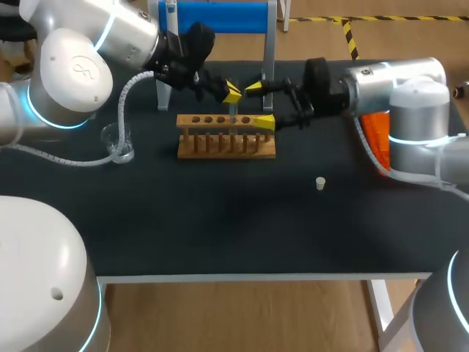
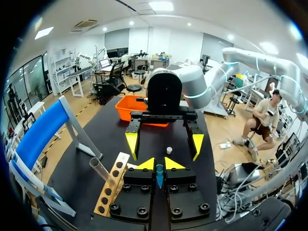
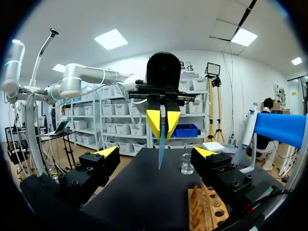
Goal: Invert the test tube, pick up the pipette, mount the tip to pipette, aspirate from beaker and dispense into the tube, eject the tip, return the pipette, and cap with the stopper.
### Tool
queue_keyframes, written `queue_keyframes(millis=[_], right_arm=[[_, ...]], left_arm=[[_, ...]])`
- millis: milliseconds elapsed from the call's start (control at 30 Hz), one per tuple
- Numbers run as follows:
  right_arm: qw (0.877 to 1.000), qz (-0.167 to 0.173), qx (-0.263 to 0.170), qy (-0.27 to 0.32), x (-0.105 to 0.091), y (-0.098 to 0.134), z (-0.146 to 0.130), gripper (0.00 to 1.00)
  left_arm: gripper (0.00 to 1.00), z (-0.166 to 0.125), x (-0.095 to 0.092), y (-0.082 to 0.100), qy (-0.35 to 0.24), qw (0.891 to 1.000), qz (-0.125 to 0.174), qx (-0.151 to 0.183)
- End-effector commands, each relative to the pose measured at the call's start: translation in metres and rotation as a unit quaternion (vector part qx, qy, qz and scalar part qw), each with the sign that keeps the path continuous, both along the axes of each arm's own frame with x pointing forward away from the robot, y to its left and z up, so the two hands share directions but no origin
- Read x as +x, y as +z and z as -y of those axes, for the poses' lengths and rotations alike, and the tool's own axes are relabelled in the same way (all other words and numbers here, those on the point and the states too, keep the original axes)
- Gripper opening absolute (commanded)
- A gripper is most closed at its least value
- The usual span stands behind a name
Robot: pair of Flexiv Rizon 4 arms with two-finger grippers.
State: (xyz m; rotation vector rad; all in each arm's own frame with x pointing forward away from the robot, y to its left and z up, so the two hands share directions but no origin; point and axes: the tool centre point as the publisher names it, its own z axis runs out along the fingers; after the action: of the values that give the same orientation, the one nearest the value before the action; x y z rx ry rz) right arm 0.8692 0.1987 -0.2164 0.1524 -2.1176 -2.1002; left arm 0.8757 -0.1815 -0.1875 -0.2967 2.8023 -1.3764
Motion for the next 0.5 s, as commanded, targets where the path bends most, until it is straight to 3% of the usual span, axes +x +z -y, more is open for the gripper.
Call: queue_keyframes(millis=[33, 500], right_arm=[[1.000, -0.001, 0.001, 0.000, 0.002, -0.003, -0.012, 1.00], [1.000, -0.007, 0.000, 0.005, 0.005, -0.007, -0.034, 1.00]], left_arm=[[0.00, -0.001, 0.001, 0.000, -0.002, 1.000, -0.002, 0.000], [0.00, -0.001, 0.001, 0.000, -0.002, 1.000, -0.002, 0.000]])
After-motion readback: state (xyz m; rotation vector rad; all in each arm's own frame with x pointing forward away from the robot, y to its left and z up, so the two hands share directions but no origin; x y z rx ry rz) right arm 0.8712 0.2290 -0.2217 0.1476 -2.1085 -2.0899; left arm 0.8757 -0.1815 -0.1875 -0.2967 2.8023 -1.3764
